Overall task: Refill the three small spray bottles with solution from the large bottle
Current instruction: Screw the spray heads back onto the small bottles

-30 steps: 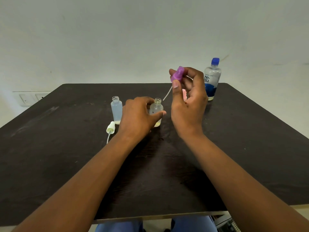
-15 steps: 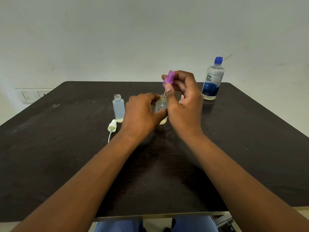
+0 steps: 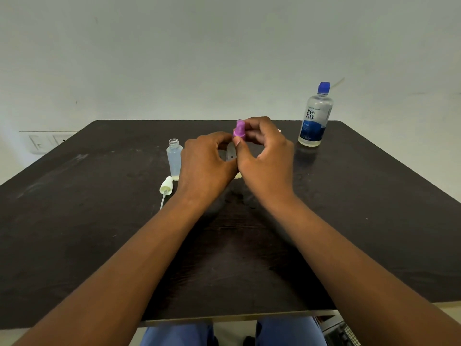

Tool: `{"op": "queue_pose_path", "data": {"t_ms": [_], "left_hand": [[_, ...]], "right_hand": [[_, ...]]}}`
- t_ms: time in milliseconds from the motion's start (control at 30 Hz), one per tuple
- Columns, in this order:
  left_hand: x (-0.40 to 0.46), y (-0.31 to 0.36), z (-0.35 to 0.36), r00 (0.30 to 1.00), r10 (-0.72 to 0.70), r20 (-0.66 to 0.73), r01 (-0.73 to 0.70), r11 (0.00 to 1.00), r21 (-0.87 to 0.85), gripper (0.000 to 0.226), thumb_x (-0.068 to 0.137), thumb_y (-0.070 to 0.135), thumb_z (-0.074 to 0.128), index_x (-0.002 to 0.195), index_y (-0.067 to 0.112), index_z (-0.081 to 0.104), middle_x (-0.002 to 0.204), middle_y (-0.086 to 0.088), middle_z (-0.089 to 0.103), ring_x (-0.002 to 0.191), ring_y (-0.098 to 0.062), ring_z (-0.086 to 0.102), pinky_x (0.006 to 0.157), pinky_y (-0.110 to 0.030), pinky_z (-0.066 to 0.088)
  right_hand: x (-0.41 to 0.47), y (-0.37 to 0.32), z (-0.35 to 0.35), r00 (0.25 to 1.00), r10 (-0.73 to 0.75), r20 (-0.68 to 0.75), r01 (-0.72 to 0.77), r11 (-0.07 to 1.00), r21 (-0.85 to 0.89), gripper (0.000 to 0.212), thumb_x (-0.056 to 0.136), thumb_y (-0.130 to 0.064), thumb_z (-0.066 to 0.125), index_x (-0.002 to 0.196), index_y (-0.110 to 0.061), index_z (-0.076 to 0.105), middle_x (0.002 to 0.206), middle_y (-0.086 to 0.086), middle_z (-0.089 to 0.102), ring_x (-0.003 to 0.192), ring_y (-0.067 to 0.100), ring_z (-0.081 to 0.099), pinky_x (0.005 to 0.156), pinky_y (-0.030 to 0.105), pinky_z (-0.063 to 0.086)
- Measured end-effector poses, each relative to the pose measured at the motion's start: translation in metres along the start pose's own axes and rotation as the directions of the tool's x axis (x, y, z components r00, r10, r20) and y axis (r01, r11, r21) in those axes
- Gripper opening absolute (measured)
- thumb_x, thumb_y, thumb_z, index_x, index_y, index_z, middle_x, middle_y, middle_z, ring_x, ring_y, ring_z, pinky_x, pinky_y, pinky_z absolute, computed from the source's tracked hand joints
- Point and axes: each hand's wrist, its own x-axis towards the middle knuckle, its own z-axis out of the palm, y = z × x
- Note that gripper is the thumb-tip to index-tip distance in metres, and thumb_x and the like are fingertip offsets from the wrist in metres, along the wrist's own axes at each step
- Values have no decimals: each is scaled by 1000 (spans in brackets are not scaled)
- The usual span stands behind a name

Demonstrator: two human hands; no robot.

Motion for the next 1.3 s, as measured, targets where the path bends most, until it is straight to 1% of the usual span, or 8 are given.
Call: {"op": "queue_pose_path", "data": {"t_ms": [300, 400, 500, 667, 767, 933, 1133, 1300], "left_hand": [[-2, 3, -1, 1000, 5, -13, -4, 1000, 24, 24, 86, 25, 70, 107, 21, 81, 98, 5, 80, 60, 2, 59, 68, -28, 55], [-3, 6, -2, 1000, -12, -9, 12, 1000, 10, 35, 79, 35, 63, 105, 22, 81, 95, 6, 80, 64, -5, 65, 71, -36, 60], [-3, 6, -3, 1000, -29, -6, 29, 999, -25, 43, 76, 49, 58, 100, 21, 80, 89, 6, 79, 65, -11, 68, 70, -42, 61], [-3, 8, -2, 1000, -5, 5, 5, 999, -42, 66, 72, 64, 46, 104, 19, 81, 94, 6, 80, 62, -3, 65, 68, -36, 60], [-2, 6, -2, 1000, 7, -3, -7, 1000, -28, 57, 75, 61, 54, 106, 21, 81, 96, 8, 80, 61, -2, 65, 67, -35, 60], [-2, 5, 0, 999, 23, -37, -23, 1000, 3, 36, 82, 44, 63, 104, 21, 81, 94, 7, 80, 66, -4, 64, 72, -36, 60], [0, -2, 2, 1000, 13, -23, -13, 1000, 25, 22, 90, 29, 75, 109, 20, 80, 98, 7, 80, 68, -5, 68, 72, -37, 61], [-1, 1, 2, 999, 12, -36, -11, 1000, 17, 30, 85, 41, 68, 104, 22, 81, 95, 8, 80, 71, -4, 69, 73, -37, 61]], "right_hand": [[-1, 1, -2, 999, -32, -6, 32, 996, -86, 24, 89, -26, 81, 104, -18, 64, 93, -15, 70, 91, 5, 70, 100, 55, 55], [-1, -1, -2, 999, -43, -25, 40, 994, -102, 30, 86, -27, 86, 101, -17, 61, 92, -12, 70, 90, 7, 70, 95, 52, 57], [-3, -7, -2, 998, -49, -46, 45, 994, -98, 35, 87, -32, 84, 110, -18, 62, 98, -19, 66, 96, 3, 68, 101, 55, 54], [-5, -9, -1, 999, -47, -21, 45, 997, -63, 38, 89, -21, 68, 127, -20, 61, 113, -13, 71, 109, 4, 68, 105, 64, 50], [-5, -9, -1, 999, -46, -11, 46, 997, -64, 35, 87, -15, 69, 121, -18, 62, 103, -12, 71, 100, 5, 68, 106, 61, 50], [-2, -8, -4, 998, -50, -39, 47, 995, -86, 46, 84, -19, 87, 117, -16, 56, 96, -5, 66, 95, 13, 66, 84, 37, 58], [-3, -11, -5, 997, -75, -16, 74, 996, -53, 42, 91, -10, 71, 131, -13, 58, 113, -2, 71, 108, 11, 67, 97, 32, 56], [-1, -8, -4, 997, -69, -40, 65, 993, -100, 40, 87, -13, 83, 117, -15, 58, 98, -3, 67, 95, 13, 66, 84, 34, 58]]}}
